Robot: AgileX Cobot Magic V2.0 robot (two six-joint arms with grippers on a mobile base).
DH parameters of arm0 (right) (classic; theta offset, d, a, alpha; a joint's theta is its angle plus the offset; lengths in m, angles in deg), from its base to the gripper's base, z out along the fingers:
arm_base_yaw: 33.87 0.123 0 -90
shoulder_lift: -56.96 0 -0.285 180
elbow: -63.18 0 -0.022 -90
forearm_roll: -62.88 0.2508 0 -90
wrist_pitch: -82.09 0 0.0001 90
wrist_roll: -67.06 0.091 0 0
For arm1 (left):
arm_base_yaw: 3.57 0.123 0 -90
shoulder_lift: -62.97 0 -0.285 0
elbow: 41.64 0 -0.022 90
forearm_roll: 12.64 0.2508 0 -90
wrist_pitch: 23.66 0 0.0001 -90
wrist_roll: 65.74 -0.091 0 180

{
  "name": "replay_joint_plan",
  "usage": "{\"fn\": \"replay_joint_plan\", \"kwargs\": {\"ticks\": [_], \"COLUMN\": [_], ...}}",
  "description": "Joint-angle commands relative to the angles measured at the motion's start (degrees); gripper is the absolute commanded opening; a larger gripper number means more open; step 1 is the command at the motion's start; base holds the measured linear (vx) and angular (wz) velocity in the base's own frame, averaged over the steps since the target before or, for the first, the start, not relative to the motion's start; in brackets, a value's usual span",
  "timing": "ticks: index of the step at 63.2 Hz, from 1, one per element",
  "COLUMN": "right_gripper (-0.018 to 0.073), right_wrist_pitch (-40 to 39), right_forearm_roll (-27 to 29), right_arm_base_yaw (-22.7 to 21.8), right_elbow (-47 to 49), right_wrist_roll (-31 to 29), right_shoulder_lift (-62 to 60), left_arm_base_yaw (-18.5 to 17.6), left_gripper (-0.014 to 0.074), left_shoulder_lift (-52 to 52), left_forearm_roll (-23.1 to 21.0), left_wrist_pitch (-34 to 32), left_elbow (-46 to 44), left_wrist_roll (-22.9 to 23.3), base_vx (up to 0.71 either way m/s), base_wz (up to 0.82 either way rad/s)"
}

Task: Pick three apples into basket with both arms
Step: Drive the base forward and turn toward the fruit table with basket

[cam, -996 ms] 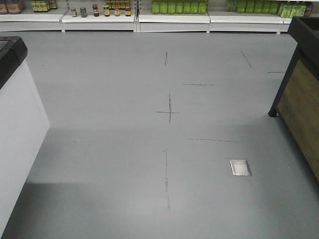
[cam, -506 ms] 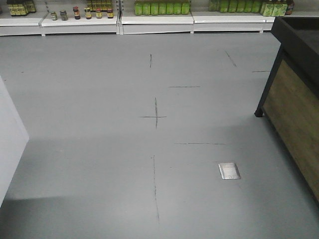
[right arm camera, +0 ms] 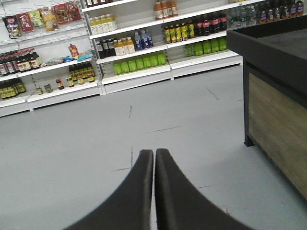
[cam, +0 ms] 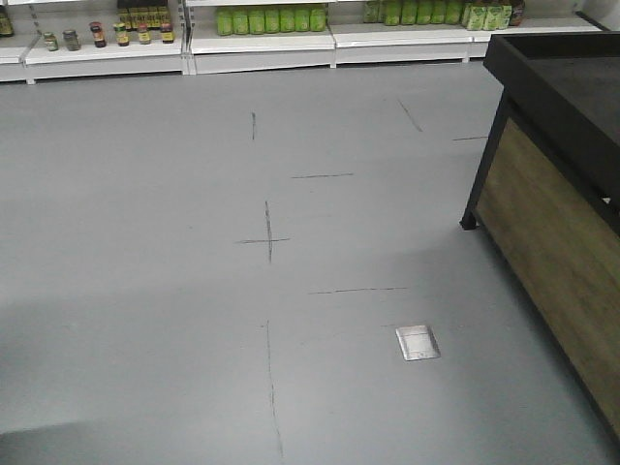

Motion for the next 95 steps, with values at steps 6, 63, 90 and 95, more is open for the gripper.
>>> {"fn": "replay_joint_plan", "kwargs": {"ticks": [6,63,90,95], "right_gripper": [-0.0004,-0.0004,-0.0004,-0.0004], "right_wrist_pitch": [-4.13,-4.04,-4.04,-4.1], "right_forearm_roll": [-0.57,-0.57,-0.57,-0.57], "right_arm_base_yaw": [0.04,0.04,0.04,0.04], "right_elbow": [-0.78,-0.78,-0.78,-0.78], "right_wrist_roll": [-0.22,-0.22,-0.22,-0.22], "right_shoulder_lift": [-0.77,-0.77,-0.77,-0.77], "left_arm_base_yaw": [-0.13,-0.13,-0.13,-0.13], "left_gripper": [-0.0006,-0.0006,-0.0006,-0.0006], "left_shoulder_lift": [-0.91,-0.91,-0.91,-0.91], "left_forearm_roll": [-0.55,-0.55,-0.55,-0.55], "left_wrist_pitch": [-3.83,-3.83,-3.83,-3.83], "left_elbow": [0.47,0.47,0.47,0.47], "left_wrist_roll": [0.03,0.03,0.03,0.03], "base_vx": [0.17,0.17,0.1,0.09], "base_wz": [-0.2,-0.28,-0.4,-0.39]}}
